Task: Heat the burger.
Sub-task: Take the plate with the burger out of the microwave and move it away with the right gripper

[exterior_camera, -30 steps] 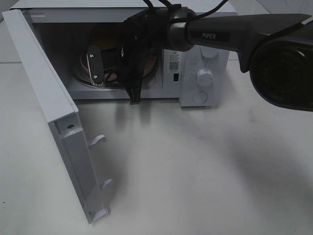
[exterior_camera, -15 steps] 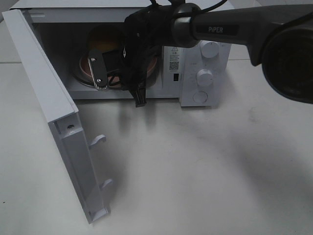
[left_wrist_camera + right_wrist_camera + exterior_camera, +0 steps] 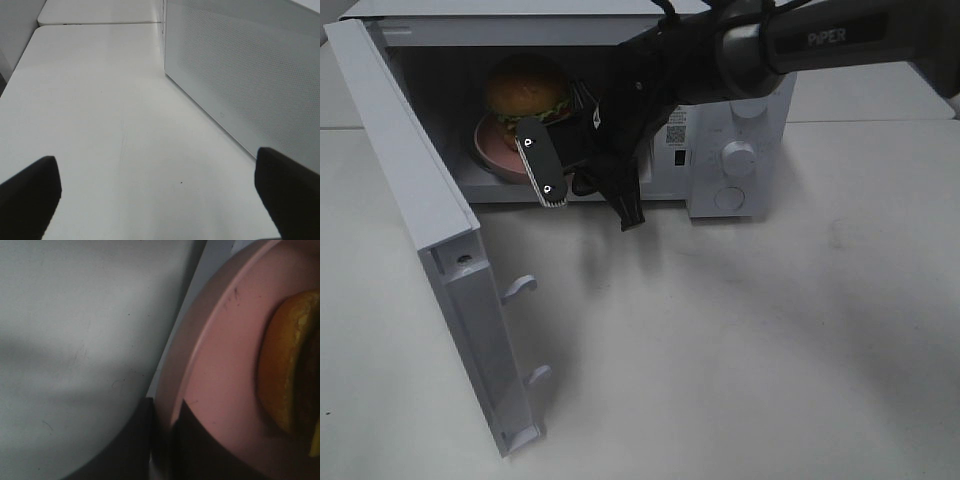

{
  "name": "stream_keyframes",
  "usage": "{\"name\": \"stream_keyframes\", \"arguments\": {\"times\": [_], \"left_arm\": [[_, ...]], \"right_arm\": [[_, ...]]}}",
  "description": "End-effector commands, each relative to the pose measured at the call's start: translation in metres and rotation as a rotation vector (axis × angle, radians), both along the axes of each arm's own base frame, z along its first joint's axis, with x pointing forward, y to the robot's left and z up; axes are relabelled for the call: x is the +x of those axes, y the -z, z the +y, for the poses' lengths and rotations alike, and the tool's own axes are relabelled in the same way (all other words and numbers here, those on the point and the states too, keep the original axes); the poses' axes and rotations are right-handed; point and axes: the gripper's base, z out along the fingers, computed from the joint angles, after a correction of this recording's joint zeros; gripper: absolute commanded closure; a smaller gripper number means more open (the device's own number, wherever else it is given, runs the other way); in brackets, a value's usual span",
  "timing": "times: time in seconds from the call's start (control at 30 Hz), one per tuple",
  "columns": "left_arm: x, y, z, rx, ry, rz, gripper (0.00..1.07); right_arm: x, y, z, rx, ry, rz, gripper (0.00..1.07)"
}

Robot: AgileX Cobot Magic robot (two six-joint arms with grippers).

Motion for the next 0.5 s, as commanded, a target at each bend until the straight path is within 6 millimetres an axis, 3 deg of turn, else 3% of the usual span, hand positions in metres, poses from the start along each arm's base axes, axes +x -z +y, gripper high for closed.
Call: {"name": "stream_keyframes", "arguments": {"times": [0.03,0.5], "left_arm": [[-0.003,0.001,0.0,-0.012,-0.001,-0.02,0.06],[-0.003,0.001,0.0,-0.012,-0.001,-0.02,0.06]], "right_arm": [[-0.008,-0.028,0.0,0.064,-0.072,-0.133,1.07],[-0.042,-0.033,-0.022,0.04,-0.134,-0.087,1.07]]}}
